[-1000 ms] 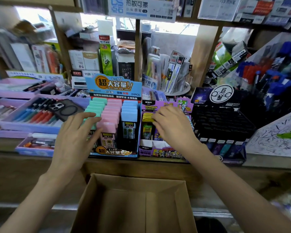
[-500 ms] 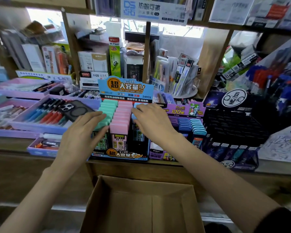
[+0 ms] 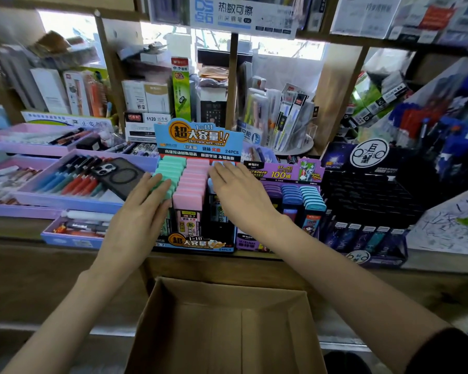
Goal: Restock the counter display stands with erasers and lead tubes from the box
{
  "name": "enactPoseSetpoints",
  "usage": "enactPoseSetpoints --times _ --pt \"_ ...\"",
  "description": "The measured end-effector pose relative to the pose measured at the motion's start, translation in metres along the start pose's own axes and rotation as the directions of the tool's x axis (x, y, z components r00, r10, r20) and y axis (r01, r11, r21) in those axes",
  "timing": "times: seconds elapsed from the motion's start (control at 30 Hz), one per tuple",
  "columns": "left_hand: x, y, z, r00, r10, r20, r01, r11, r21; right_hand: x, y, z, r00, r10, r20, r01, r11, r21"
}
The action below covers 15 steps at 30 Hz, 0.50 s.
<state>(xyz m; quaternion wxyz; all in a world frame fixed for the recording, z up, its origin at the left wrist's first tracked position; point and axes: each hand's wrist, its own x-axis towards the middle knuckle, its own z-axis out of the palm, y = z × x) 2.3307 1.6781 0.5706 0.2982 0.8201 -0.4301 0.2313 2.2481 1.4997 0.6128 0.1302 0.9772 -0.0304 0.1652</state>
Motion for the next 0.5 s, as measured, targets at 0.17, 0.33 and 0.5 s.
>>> enactPoseSetpoints --times 0.17,0.33,0.5 --pt "-0.008 -0.001 -0.002 0.979 -0.194 -0.066 0.180 0.968 -0.174 -0.034 -0.017 -0.010 0.979 -0.014 -0.204 0.071 0.958 0.277" --pt "-0.007 0.006 -0.006 0.950 -0.309 0.033 0.301 0.889 -0.345 -0.042 -0.036 -0.003 0.998 -0.033 -0.047 0.050 0.908 0.415" --pt "-0.010 0.020 -0.028 0.965 -0.261 -0.031 0.243 0.932 -0.270 -0.054 -0.024 -0.023 0.986 0.109 -0.129 -0.007 0.791 0.612"
